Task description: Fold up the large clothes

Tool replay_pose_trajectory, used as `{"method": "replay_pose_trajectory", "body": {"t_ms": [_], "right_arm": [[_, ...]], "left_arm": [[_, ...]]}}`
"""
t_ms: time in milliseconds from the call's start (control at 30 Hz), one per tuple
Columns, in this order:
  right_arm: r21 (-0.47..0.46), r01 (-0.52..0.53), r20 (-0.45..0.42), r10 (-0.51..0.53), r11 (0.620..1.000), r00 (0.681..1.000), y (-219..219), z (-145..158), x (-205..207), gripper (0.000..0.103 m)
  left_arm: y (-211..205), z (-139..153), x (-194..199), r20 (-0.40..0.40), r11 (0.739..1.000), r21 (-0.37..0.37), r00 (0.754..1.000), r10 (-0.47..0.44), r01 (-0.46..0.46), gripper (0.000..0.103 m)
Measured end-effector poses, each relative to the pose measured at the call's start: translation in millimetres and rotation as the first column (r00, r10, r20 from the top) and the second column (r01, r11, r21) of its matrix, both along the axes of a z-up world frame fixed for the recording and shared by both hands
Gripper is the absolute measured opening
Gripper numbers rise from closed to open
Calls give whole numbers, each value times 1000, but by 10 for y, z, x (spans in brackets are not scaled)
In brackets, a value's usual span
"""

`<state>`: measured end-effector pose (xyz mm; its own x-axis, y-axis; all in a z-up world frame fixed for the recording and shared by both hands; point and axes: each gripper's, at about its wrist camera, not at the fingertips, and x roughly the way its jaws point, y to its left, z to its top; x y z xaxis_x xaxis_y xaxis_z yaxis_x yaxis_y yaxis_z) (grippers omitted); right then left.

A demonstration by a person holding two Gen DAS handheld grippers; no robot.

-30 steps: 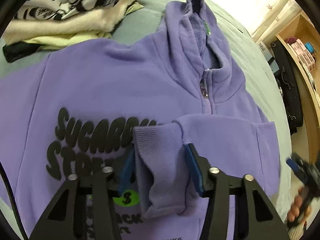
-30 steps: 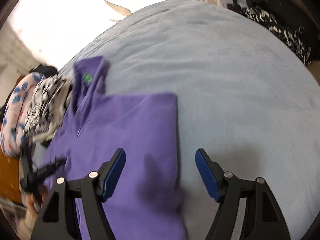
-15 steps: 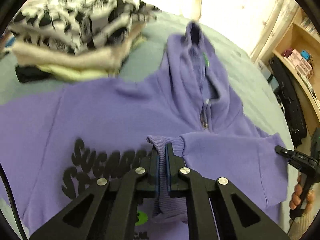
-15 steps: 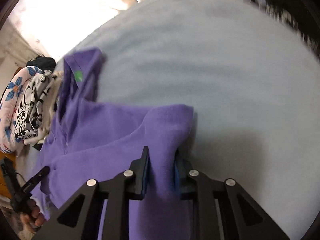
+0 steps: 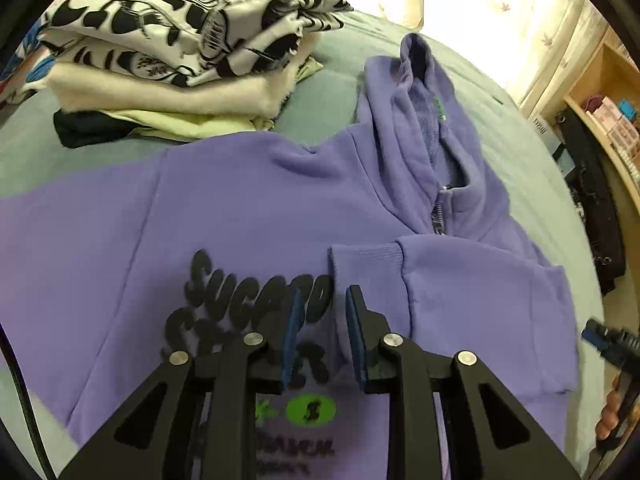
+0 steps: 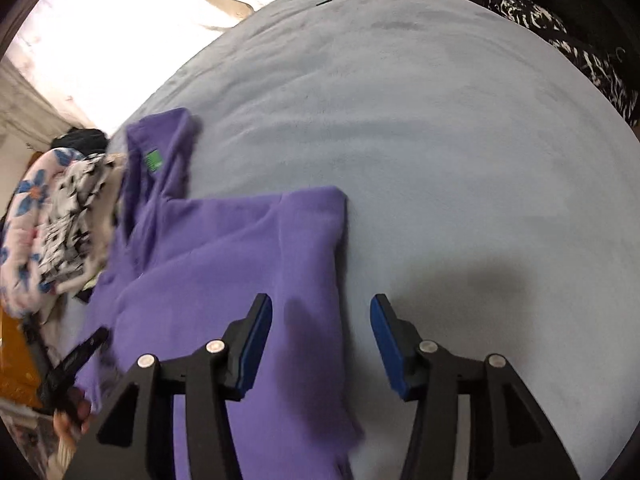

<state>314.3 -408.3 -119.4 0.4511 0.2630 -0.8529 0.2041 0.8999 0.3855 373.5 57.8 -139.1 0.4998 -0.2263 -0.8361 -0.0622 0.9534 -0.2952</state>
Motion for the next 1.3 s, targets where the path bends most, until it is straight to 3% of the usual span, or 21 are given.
{"method": "replay_pose_trajectory", "body": {"t_ms": [133,233,300,400,467,500,667,867,933,1033,1067,1100,1167,1233,1300], "right_arm": [[58,-52,-34,54,997,998,55,-159,-291,52],[70,-85,-66,89,994,994,245,-348,-346,52],[79,-80,-75,86,994,993,287,-415,-385,54],[55,-59,-68,63,997,996,359,-427,-373,54],[72,-57,-65,61,996,996,337,-409,-378,54],[91,-53,-65,59,994,996,304,-408,-390,54],[188,-7,-82,23,982,996,126,-424,-467,54],[182,-24,-78,38,983,996,181,-414,-463,54],[173,-30,-82,45,985,996,240,-435,-426,54],[82,-52,-63,57,995,996,373,-420,-403,53],[15,-58,-60,59,998,996,429,-380,-417,35],[-44,-65,-49,63,997,997,475,-310,-448,29],[-116,-57,-30,54,992,998,509,-256,-486,28],[-125,-52,-88,41,991,995,510,-453,-440,28],[-134,-40,-93,27,990,995,530,-472,-419,30]], "left_arm": [[-33,-25,-151,-21,999,-29,999,-36,35,23],[-190,-135,-134,-61,999,-9,997,-49,49,28],[-252,-228,-108,-95,1000,0,995,-31,31,32],[-287,-258,-103,-95,1000,6,995,9,-9,31],[-311,-234,-99,-86,999,33,996,5,-2,16],[-320,-217,-100,-79,999,34,997,1,1,13],[-283,10,-224,7,999,22,999,37,-37,12],[-119,128,-336,47,997,14,996,76,-77,12],[-91,48,-322,27,997,33,997,71,-71,12],[-80,-103,-307,-15,996,59,998,62,-61,12],[-81,-121,-311,-15,996,62,998,64,-63,12],[-87,-114,-320,0,996,61,998,66,-66,12],[-121,-128,-331,27,994,92,998,59,-61,12],[-163,-260,-307,6,990,134,999,41,-42,12],[-181,-272,-323,18,989,143,999,39,-41,12]]}}
